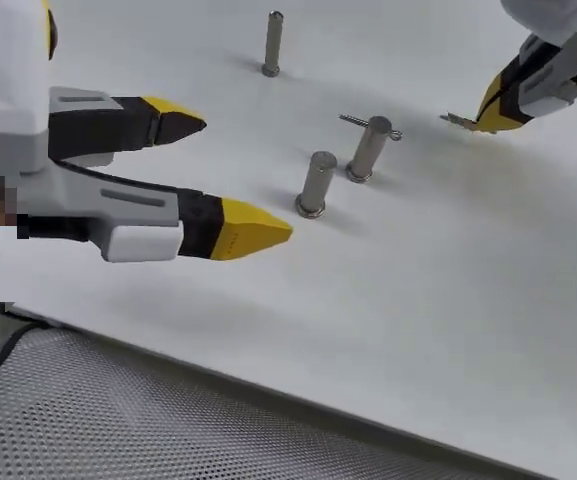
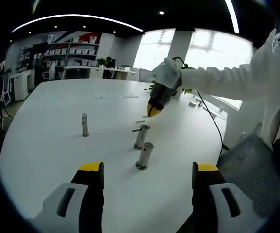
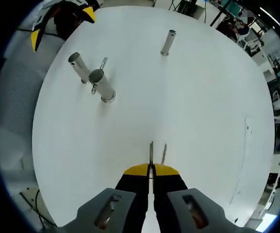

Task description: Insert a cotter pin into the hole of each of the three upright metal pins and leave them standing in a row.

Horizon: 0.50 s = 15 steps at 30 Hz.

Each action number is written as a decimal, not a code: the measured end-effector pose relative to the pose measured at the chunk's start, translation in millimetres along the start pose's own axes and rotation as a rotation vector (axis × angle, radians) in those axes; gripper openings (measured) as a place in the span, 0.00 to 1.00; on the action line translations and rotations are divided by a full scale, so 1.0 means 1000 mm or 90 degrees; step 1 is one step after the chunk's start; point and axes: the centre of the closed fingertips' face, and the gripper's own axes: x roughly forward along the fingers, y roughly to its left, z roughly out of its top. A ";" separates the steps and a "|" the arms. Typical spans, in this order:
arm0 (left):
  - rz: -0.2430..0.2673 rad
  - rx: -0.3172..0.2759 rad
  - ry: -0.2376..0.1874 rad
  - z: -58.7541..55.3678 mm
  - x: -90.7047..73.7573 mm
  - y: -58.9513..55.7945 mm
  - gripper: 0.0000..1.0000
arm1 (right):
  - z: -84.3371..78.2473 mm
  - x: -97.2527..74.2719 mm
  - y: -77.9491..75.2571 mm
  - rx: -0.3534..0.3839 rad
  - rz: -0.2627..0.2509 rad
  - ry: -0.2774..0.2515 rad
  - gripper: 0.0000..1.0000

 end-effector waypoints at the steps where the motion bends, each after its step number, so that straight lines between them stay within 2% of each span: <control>1: 0.000 -0.003 -0.004 0.001 0.000 0.000 0.71 | 0.002 -0.005 0.001 0.000 -0.007 -0.011 0.00; 6: -0.004 -0.010 -0.022 0.011 0.001 0.000 0.67 | 0.016 -0.028 0.006 0.013 -0.046 -0.068 0.00; 8: -0.006 -0.007 -0.025 0.014 0.003 -0.001 0.66 | 0.028 -0.040 0.013 0.022 -0.056 -0.113 0.00; 11: -0.010 -0.010 -0.032 0.018 0.005 -0.002 0.61 | 0.032 -0.049 0.017 0.008 -0.084 -0.121 0.00; 15: -0.018 -0.014 -0.042 0.024 0.009 -0.005 0.58 | 0.043 -0.060 0.031 0.002 -0.109 -0.152 0.00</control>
